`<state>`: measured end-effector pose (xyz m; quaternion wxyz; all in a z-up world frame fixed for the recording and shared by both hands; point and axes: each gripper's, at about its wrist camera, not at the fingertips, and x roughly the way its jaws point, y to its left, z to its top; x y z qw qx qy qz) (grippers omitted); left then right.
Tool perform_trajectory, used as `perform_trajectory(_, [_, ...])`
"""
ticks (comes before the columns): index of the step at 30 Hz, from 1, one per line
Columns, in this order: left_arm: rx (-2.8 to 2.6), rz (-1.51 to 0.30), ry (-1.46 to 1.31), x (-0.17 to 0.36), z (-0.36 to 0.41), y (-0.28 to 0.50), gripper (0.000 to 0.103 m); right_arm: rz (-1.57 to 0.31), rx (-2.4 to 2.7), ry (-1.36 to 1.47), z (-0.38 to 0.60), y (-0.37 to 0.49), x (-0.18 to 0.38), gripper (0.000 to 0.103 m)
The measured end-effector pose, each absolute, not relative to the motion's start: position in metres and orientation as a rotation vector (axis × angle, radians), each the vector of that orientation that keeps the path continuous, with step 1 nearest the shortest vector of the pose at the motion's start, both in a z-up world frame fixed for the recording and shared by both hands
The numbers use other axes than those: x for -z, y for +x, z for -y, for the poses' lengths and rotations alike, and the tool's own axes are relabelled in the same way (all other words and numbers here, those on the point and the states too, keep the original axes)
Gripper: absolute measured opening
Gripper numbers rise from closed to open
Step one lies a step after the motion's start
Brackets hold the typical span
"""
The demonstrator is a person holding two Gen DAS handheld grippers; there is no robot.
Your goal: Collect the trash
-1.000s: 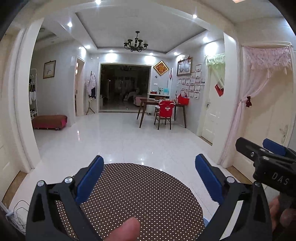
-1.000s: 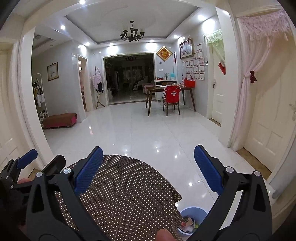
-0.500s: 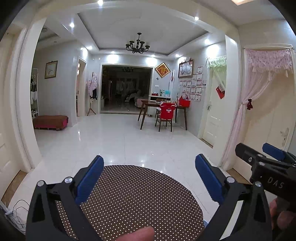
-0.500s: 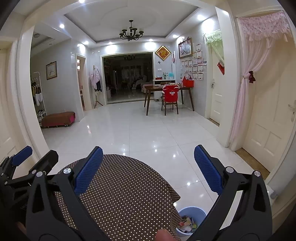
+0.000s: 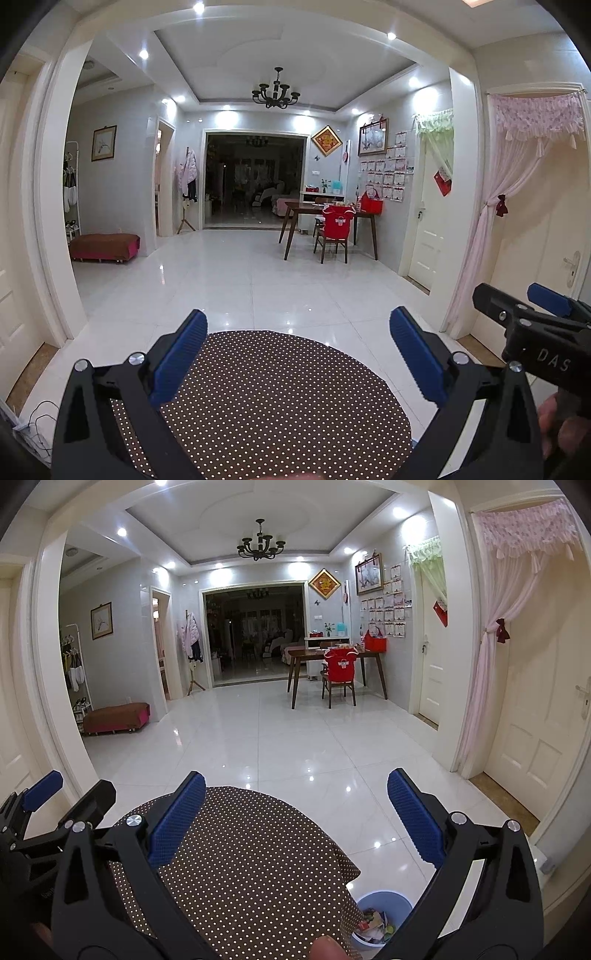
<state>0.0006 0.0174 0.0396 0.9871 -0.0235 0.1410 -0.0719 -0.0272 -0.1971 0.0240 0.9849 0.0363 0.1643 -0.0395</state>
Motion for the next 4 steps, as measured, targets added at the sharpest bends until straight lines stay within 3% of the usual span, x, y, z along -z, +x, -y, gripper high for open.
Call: perform_trajectory(4, [0.138, -0.289, -0.052, -0.0389, -0.0147, 0.0019, 0.098, -0.328, 0.079, 0.078, 0.2016, -0.0273, -0.0245, 0.097])
